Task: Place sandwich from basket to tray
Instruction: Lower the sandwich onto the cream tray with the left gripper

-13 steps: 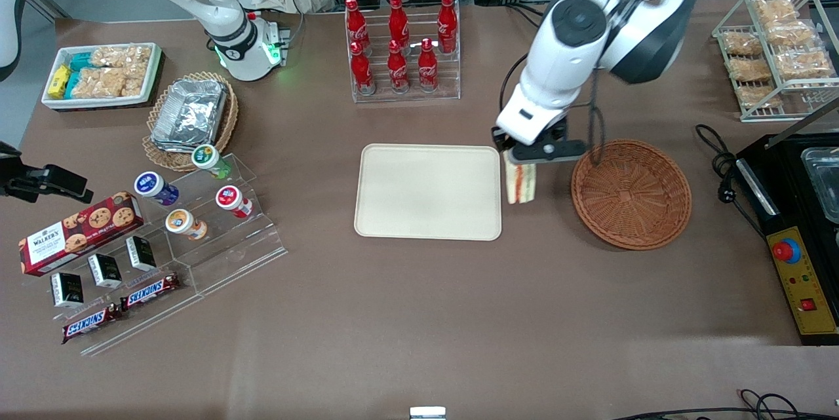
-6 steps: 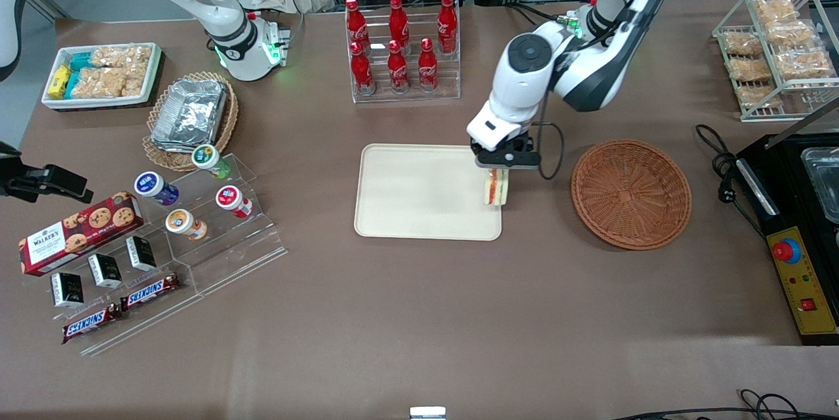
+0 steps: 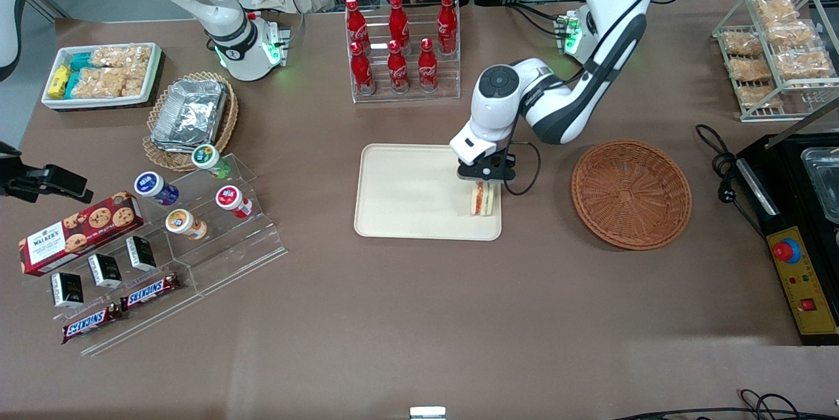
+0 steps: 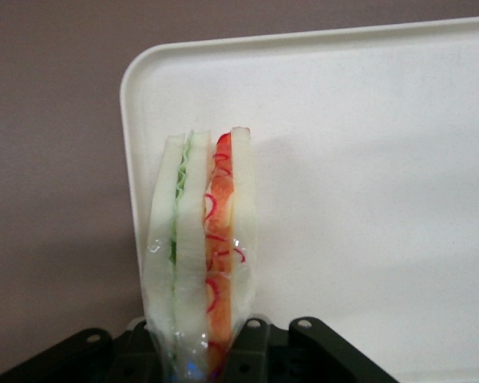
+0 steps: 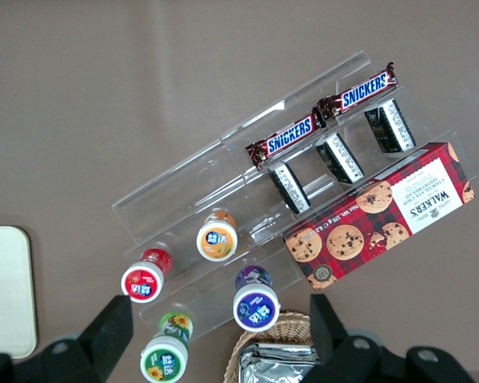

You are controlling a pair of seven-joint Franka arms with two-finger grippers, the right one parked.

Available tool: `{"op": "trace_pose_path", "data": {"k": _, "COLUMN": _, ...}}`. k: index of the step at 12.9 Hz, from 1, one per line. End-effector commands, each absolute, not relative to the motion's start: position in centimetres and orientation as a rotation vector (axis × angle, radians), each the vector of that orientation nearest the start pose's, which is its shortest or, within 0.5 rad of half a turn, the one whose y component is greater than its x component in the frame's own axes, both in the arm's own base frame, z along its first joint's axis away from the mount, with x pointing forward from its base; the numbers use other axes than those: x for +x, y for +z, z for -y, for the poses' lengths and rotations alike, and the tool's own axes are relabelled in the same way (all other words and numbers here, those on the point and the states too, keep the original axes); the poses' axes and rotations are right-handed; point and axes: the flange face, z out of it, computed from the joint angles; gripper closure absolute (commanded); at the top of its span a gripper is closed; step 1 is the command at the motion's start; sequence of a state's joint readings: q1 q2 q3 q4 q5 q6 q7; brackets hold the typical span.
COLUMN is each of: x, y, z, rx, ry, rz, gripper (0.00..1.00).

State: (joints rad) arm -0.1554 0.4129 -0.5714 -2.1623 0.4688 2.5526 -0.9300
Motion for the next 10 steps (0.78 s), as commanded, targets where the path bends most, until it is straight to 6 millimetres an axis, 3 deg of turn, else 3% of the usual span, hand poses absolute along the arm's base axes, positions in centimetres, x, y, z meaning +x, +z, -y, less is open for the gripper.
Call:
{"op": "trace_pose_path", "data": {"k": 1, "x": 42.7, "y": 23.0, "z": 39.33, "rx": -3.191, "ry": -0.175, "rz": -0.222, "gripper": 1.0}}
{"op": "trace_pose_path", "data": {"k": 2, "x": 42.55, "y": 22.85, "z": 39.46, "rx": -3.191, "ry": -0.17, "rz": -0.227, "gripper": 0.85}}
{"op": "trace_pose_path", "data": {"k": 3, "x": 42.53, "y": 22.85, "z": 39.46, "rx": -3.187, "ry": -0.175, "rz": -0.247, "gripper": 0.15}}
{"op": "trace_pose_path", "data": {"k": 4, "x": 42.52, "y": 22.75, "z": 39.42, "rx": -3.173, "ry": -0.194, "rz": -0.272, "gripper": 0.0}}
{"op": "trace_pose_path", "data": {"k": 10, "x": 43.41, "y": 23.56, "z": 39.27, "rx": -3.173, "ry": -0.219, "rz": -0.249, "gripper": 0.0}}
